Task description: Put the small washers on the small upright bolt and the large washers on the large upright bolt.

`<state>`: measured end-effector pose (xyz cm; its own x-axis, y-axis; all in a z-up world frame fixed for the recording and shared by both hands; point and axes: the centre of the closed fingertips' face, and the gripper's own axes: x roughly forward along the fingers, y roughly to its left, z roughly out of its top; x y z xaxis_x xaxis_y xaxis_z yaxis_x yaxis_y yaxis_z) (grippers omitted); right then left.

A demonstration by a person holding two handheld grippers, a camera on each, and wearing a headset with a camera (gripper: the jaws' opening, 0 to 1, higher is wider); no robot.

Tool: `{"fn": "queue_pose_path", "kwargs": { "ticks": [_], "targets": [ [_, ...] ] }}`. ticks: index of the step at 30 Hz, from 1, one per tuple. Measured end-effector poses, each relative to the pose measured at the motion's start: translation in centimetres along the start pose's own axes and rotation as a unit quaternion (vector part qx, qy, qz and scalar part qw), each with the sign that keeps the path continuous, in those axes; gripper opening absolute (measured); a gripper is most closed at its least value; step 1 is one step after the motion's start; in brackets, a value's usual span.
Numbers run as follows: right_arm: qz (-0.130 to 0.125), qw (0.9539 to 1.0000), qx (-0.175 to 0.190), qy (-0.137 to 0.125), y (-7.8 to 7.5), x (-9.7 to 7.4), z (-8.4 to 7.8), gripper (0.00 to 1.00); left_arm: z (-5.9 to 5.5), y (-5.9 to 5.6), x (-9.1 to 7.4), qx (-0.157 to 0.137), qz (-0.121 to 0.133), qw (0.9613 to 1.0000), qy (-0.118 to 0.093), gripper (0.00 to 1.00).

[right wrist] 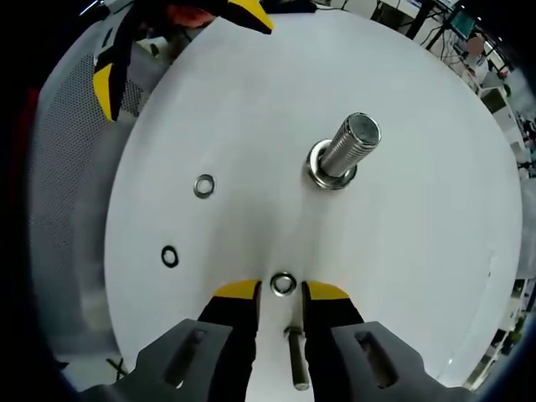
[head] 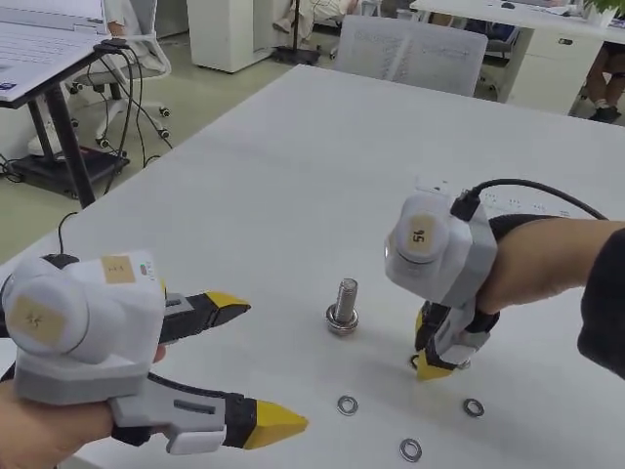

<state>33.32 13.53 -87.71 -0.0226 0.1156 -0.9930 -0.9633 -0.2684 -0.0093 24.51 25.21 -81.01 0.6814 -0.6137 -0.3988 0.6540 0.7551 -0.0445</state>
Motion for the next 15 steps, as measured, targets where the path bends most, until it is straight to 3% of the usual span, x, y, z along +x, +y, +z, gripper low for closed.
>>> {"fn": "queue_pose_path", "kwargs": {
  "ticks": [15],
  "targets": [
    [-0.001,1.0000,0.003,-0.003,-0.06,0.01,0.07,0.18,-0.01,-0.08,0.01,-0.001,-0.001,1.0000,0.001,0.78]
  ]
}}
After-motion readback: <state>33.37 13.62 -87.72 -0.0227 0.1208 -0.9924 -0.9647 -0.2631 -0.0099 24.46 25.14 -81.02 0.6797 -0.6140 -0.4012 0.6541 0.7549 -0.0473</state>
